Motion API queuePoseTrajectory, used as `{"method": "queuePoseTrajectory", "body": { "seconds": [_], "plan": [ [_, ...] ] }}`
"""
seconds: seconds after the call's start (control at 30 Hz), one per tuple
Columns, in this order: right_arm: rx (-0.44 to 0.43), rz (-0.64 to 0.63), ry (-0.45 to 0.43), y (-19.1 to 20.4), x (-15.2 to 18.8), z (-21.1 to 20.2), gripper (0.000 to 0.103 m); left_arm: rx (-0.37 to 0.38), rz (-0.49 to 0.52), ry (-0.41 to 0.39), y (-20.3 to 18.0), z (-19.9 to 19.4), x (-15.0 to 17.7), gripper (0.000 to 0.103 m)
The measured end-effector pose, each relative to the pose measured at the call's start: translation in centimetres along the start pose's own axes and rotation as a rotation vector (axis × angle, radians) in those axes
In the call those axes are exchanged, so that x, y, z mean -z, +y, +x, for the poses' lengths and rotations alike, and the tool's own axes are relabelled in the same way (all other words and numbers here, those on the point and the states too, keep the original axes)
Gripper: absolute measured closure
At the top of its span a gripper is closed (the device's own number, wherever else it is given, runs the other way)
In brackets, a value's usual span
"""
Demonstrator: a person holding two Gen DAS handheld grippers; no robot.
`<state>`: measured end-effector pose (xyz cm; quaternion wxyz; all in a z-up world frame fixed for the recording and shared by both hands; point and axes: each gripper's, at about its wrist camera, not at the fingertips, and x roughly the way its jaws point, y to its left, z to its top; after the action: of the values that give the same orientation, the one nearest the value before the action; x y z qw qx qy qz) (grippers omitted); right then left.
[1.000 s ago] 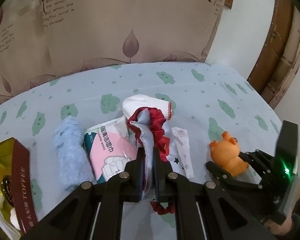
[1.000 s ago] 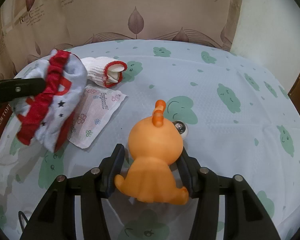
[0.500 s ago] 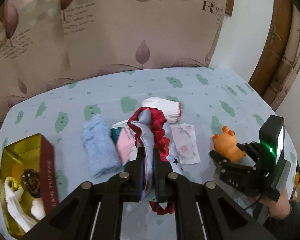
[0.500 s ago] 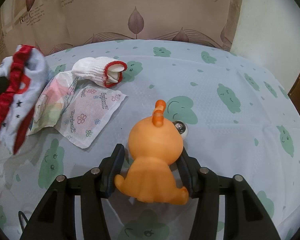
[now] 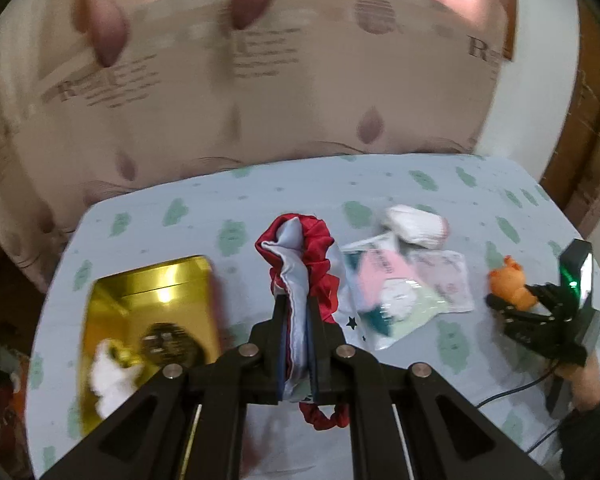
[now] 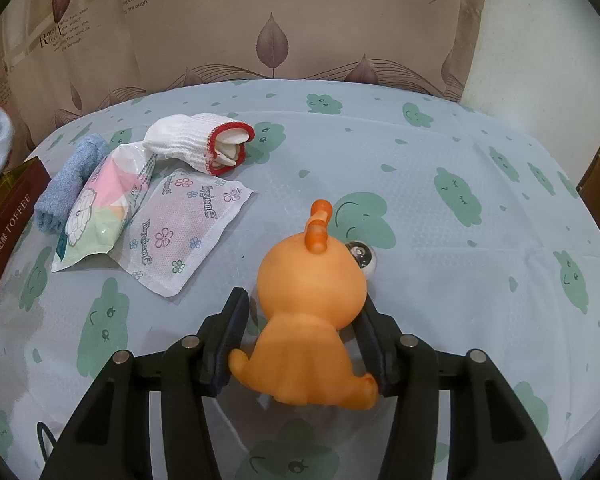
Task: Organize soft objects
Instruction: 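Carry the baby clothes into the gold tin and open the left tool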
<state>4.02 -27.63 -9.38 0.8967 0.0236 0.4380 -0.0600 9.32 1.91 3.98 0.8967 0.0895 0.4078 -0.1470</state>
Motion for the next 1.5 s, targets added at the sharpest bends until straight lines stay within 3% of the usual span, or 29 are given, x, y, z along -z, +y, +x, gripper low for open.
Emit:
{"method": "queuePoseTrajectory", "body": {
  "seconds": [0.3,0.7,1.0,1.07,1.1,1.17,1.37,1.5],
  "plan": [
    [0.003,-0.001,0.0,0.0,0.0,0.0,0.054,-0.132,-0.099,0.024,8.5,-0.7,1.3,0.095],
    [0.004,-0.003,-0.001,0.1,0.0,0.0,0.053,-0.179,-0.19,0.118,14.7,3.8,3.2,0.095],
    [0.004,-0.003,-0.001,0.1,0.0,0.0,0.053,-0.219,-0.208,0.165,15.6,6.9,3.5,0.091],
    [0.004,-0.003,-0.001,0.1,0.0,0.1,0.053,-0.236,-0.218,0.174,15.9,7.3,3.6,0.084],
    [0.004,-0.002,-0.001,0.1,0.0,0.0,0.053,-0.247,-0.228,0.182,16.1,7.4,3.7,0.076],
    [0.004,-0.002,0.0,0.1,0.0,0.1,0.053,-0.237,-0.246,0.184,16.4,7.3,3.8,0.074],
    [0.005,-0.002,-0.001,0.1,0.0,0.1,0.052,-0.208,-0.252,0.125,16.2,4.8,4.2,0.066],
    [0.006,-0.003,-0.001,0.1,0.0,0.1,0.052,-0.251,-0.212,0.044,14.8,1.9,5.1,0.064]
  ]
}}
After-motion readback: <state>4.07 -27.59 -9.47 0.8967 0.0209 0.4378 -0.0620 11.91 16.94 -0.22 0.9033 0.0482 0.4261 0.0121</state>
